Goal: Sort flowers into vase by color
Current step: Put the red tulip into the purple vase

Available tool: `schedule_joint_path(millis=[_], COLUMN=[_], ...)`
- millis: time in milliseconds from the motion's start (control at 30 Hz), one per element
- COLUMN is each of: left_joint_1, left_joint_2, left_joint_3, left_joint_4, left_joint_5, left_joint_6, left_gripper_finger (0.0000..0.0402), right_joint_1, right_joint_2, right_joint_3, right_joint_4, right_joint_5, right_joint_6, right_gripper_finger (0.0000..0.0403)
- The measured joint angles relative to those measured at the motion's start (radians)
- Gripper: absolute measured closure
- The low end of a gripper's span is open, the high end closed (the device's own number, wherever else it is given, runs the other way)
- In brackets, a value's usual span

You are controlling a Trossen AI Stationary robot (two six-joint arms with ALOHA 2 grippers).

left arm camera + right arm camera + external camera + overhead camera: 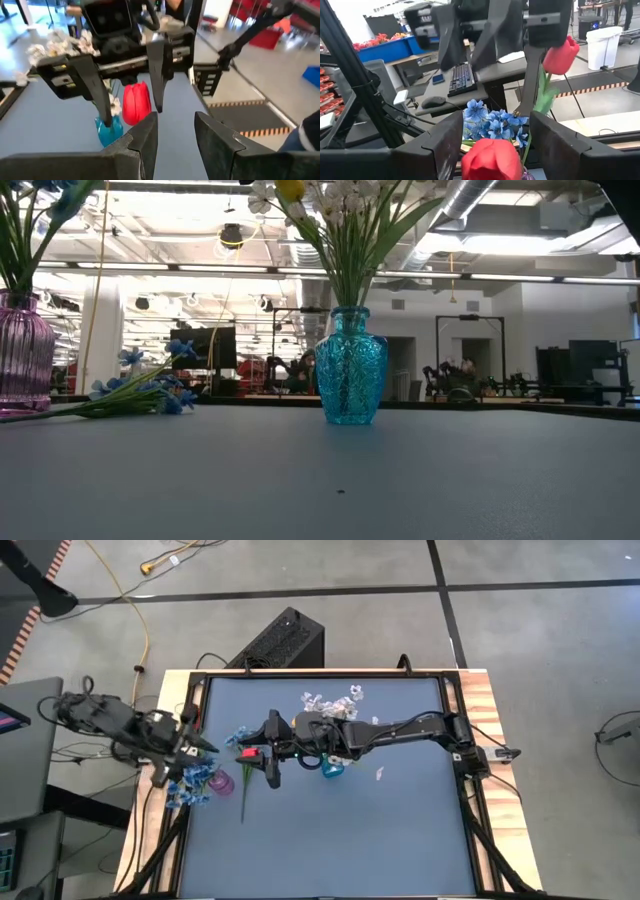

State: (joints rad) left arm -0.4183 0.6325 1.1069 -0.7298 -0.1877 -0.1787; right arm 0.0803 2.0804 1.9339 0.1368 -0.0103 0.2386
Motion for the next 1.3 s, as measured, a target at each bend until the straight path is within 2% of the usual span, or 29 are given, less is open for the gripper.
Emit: schedule_joint_path(millis=[333,500,700,933,1300], left_joint_1=[0.000,0.000,0.000,0.000,0.000], left_joint_2=[0.142,0.153,0.152,0.185,0.218], left_joint_3=[0.000,0.000,0.001,0.001,0.001], left_joint_4=[-0.109,-0.132,-0.157,-0.160,-0.177], left_joint_5=[-0.036,-0.063,-0.151,-0.090,-0.137], left_joint_6=[-0.002,-0.001,-0.013,-0.025,-0.025], left_gripper_finger=[0.0285,0.0285,0.0285,0.0285,0.0285], right_joint_1=[-0.005,-0.005,-0.004,-0.004,-0.004], right_joint_2=[0.000,0.000,0.000,0.000,0.000], right_joint_3=[0.000,0.000,0.000,0.000,0.000], right_joint_4=[0.005,0.005,0.006,0.010,0.021], right_joint_5=[-0.001,-0.001,-0.001,-0.001,-0.001], right_joint_6=[0.024,0.026,0.026,0.026,0.026], right_gripper_finger=[0.0147,0.0147,0.0147,0.0147,0.0147])
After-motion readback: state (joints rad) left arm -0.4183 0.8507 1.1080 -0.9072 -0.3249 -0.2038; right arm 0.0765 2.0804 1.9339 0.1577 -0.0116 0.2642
